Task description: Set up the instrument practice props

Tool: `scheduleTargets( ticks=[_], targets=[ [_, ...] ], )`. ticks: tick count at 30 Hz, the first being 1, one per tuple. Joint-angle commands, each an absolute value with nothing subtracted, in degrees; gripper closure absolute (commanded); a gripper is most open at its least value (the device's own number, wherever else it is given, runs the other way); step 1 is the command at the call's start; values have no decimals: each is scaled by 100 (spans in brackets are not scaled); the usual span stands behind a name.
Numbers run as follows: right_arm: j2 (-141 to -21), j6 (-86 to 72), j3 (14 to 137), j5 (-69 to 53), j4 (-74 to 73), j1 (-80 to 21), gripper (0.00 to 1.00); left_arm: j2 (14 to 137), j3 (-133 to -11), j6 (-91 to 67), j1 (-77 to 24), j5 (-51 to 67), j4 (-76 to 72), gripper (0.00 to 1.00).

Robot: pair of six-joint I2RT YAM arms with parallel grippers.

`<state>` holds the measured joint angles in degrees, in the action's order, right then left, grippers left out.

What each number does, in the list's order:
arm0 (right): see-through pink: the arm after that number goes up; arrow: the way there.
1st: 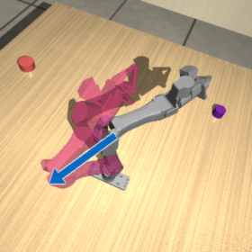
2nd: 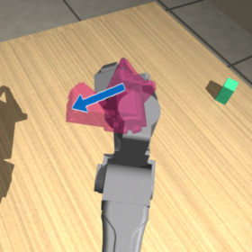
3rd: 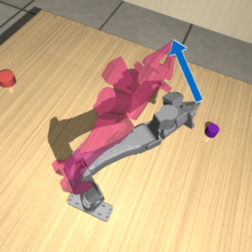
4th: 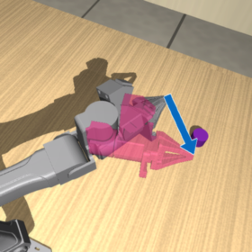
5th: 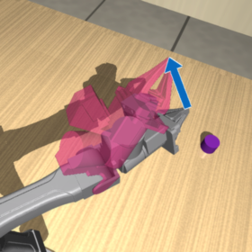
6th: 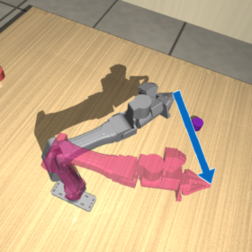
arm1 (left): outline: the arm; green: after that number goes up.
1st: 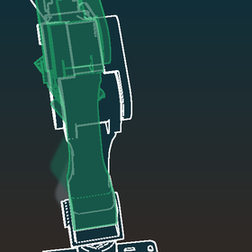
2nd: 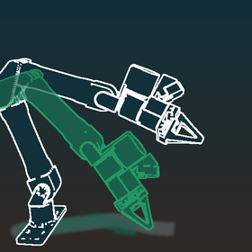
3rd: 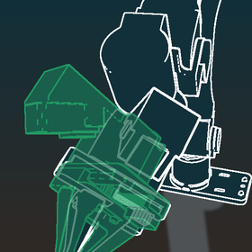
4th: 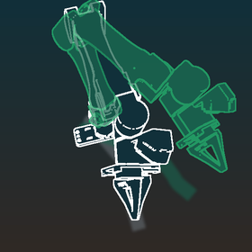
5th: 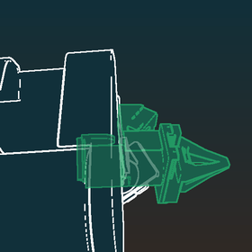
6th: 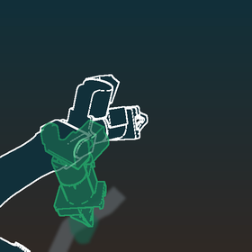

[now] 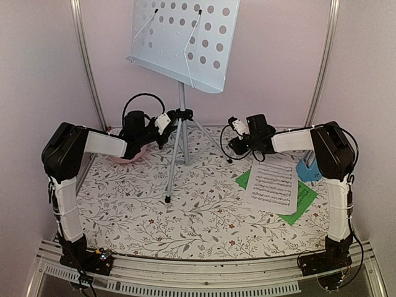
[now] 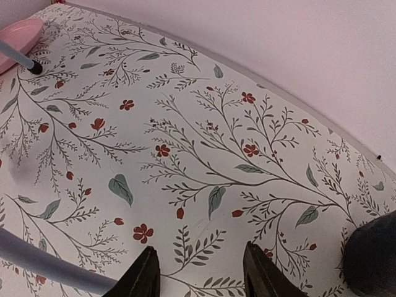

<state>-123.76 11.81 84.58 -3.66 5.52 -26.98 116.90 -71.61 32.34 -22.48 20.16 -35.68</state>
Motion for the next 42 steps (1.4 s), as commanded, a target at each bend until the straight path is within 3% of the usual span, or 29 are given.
scheduleTargets(
  ticks=[1,11,23,25,34,42],
  targets=[
    [-12482,1241,8738,-463,600,-2690,52,11335,-6833,2587,-2429,1411,-3248,100],
    [-11085,1414,6839,-1610,1252,-2800,29,11323,-6866,2461,-2631,856,-3046,100],
    [-12142,1714,8036,-887,1214,-3040,28,10914,-6627,2344,-2787,665,-2980,100],
    [-12262,1767,8157,-864,1274,-3043,30,10890,-6588,2365,-2839,666,-2979,100],
    [-12341,2386,8212,-110,1721,-2945,59,10820,-6365,2768,-2883,647,-3042,100],
    [-12587,2408,8685,-126,1706,-2712,64,10844,-6480,2685,-3079,93,-2864,100]
  ],
)
